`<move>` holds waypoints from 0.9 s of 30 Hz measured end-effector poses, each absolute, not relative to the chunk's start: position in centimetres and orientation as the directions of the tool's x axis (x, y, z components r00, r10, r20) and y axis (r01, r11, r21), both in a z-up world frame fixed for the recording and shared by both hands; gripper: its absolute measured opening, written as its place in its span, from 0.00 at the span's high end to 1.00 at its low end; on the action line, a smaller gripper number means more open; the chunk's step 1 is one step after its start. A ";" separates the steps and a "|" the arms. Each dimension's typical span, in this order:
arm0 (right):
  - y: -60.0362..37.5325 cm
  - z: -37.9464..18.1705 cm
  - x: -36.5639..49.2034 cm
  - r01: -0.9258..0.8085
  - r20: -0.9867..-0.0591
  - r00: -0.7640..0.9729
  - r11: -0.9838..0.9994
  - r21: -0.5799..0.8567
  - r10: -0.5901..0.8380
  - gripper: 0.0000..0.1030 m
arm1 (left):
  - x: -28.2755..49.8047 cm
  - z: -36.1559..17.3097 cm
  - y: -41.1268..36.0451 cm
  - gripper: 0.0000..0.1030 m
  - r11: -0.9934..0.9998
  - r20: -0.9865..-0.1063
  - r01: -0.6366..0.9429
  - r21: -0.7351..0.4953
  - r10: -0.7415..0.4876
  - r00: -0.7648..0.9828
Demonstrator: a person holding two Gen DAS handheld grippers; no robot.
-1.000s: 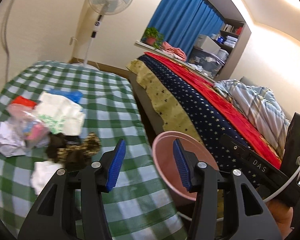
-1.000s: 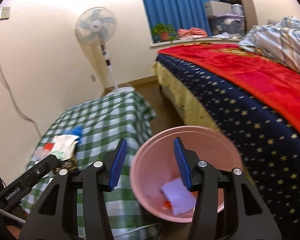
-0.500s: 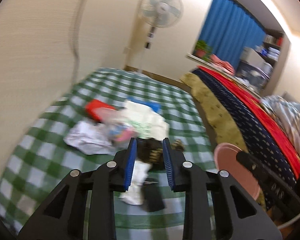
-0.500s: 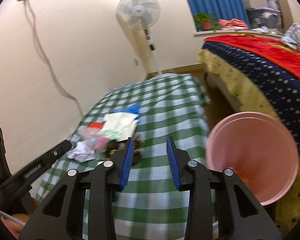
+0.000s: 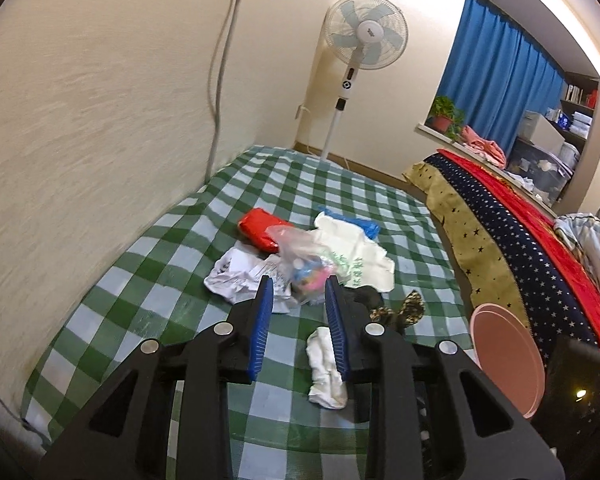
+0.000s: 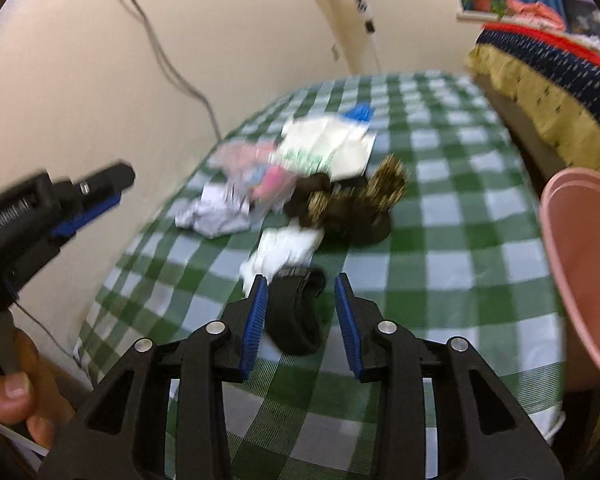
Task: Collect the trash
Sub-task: 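Grasp the white tissue with left tool while right tool grasps dark cloth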
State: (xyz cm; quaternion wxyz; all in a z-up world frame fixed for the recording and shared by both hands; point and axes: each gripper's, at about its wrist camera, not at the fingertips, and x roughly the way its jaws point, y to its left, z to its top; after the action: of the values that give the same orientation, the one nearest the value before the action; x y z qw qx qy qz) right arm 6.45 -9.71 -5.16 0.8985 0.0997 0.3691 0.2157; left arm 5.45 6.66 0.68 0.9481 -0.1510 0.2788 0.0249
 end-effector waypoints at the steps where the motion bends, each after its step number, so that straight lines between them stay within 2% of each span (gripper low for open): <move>1: -9.6 -5.6 6.6 -0.315 -0.630 0.625 0.887 0.338 0.462 0.63 | 5.6 0.5 6.7 0.74 0.952 -0.540 -0.135 -0.273 -0.035 0.841; 3: -9.5 -6.1 6.7 -0.319 -0.637 0.605 0.878 0.356 0.478 0.65 | 5.8 0.2 6.6 0.74 0.953 -0.546 -0.138 -0.270 -0.034 0.837; 7: -9.6 -6.5 7.0 -0.359 -0.644 0.559 0.852 0.381 0.523 0.90 | 6.3 -0.7 6.4 0.74 0.953 -0.560 -0.142 -0.269 -0.036 0.828; 10: -10.2 -6.0 7.0 -0.363 -0.636 0.565 0.851 0.380 0.525 0.96 | 6.8 -1.4 6.2 0.74 0.951 -0.573 -0.141 -0.275 -0.044 0.819; 18: -14.1 -5.3 7.7 -0.250 -0.658 0.640 0.917 0.311 0.398 0.96 | 8.8 -4.3 3.9 0.73 0.952 -0.648 -0.079 -0.296 -0.140 0.748; 22: -14.7 -5.4 7.9 -0.243 -0.662 0.643 0.922 0.301 0.385 0.96 | 9.5 -5.8 3.1 0.63 0.956 -0.689 -0.079 -0.283 -0.145 0.711; 25: -15.0 -5.5 8.0 -0.241 -0.665 0.642 0.923 0.299 0.383 0.96 | 10.1 -6.5 2.7 0.51 0.959 -0.716 -0.070 -0.275 -0.155 0.681; 27: -15.2 -5.7 8.1 -0.239 -0.667 0.637 0.922 0.306 0.387 0.96 | 10.4 -7.0 2.2 0.51 0.966 -0.738 -0.071 -0.248 -0.141 0.659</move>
State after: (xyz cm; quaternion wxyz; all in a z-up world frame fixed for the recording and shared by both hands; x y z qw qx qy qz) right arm 8.07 -15.24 -5.72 0.8997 0.0951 0.3889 0.1737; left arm 10.40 2.20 -7.03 0.9017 -0.1288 0.4122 -0.0196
